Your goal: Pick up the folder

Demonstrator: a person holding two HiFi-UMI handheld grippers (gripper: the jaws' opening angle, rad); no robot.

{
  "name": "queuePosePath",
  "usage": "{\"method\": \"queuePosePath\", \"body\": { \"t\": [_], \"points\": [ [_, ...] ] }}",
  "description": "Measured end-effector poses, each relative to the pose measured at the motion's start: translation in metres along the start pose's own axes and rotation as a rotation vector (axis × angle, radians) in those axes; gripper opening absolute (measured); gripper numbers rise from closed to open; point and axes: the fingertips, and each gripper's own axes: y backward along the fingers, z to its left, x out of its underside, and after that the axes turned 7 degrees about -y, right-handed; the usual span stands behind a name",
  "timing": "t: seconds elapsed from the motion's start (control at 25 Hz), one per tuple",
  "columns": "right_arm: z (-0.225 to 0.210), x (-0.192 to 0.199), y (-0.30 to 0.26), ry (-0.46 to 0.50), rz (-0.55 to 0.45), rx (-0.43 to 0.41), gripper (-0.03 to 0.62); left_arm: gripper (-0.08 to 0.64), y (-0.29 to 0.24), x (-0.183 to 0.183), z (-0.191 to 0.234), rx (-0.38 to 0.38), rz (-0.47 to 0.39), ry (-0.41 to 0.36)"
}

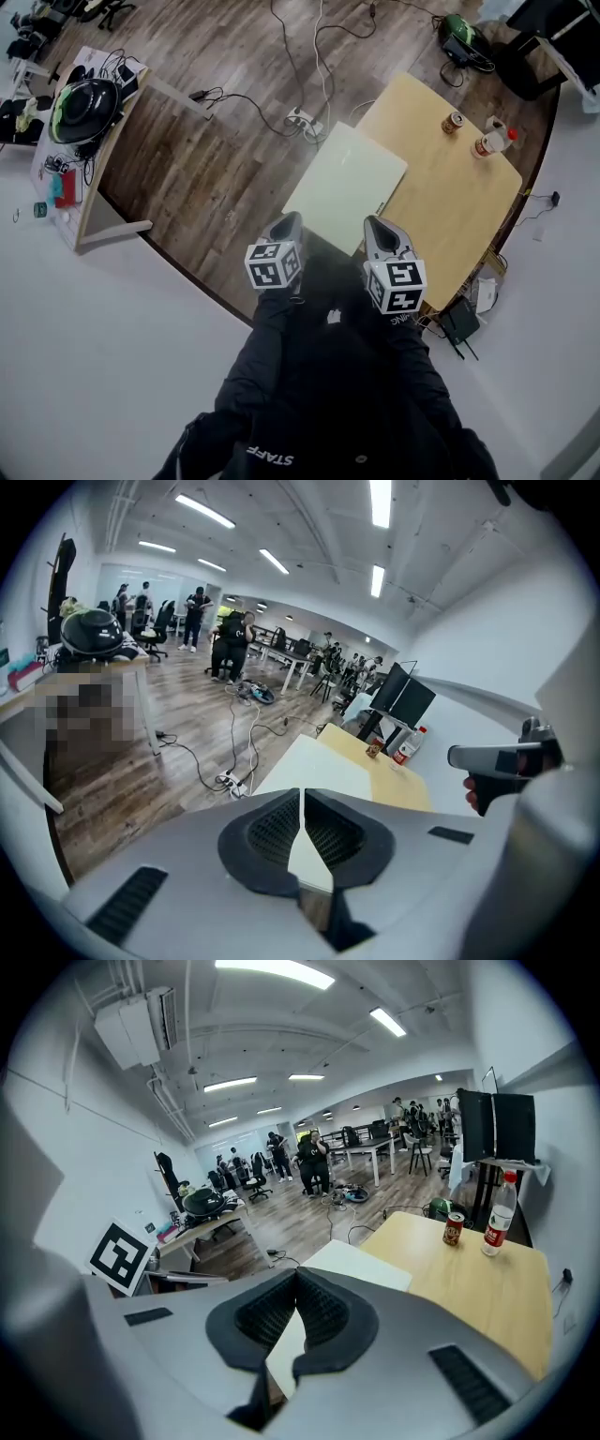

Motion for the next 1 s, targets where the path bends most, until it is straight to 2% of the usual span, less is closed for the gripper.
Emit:
{"method": "queuePosePath", "body": {
  "t": [0.36,0.6,0.64,0.68,0.8,1.0],
  "points": [
    [0.002,0.023,-0.053,0.016,0.095,0.008,0.021,0.035,-0.037,0.029,0.053,-0.018,0.038,0.097],
    [0.001,0.037,-0.076,0.008,0.135,0.001,0.021,0.043,-0.060,0.046,0.076,-0.026,0.061,0.096],
    [0.000,0.040,-0.079,0.005,0.142,0.001,0.022,0.075,-0.064,0.049,0.078,-0.020,0.065,0.097],
    [-0.001,0.043,-0.082,0.003,0.148,0.000,0.021,0.142,-0.068,0.052,0.079,-0.010,0.070,0.099],
    [-0.004,0.049,-0.089,-0.002,0.164,-0.001,0.021,0.172,-0.076,0.060,0.083,0.010,0.071,0.113],
    [-0.006,0.055,-0.098,-0.009,0.184,-0.002,0.021,0.263,-0.086,0.068,0.092,0.049,0.043,0.174]
  ]
}}
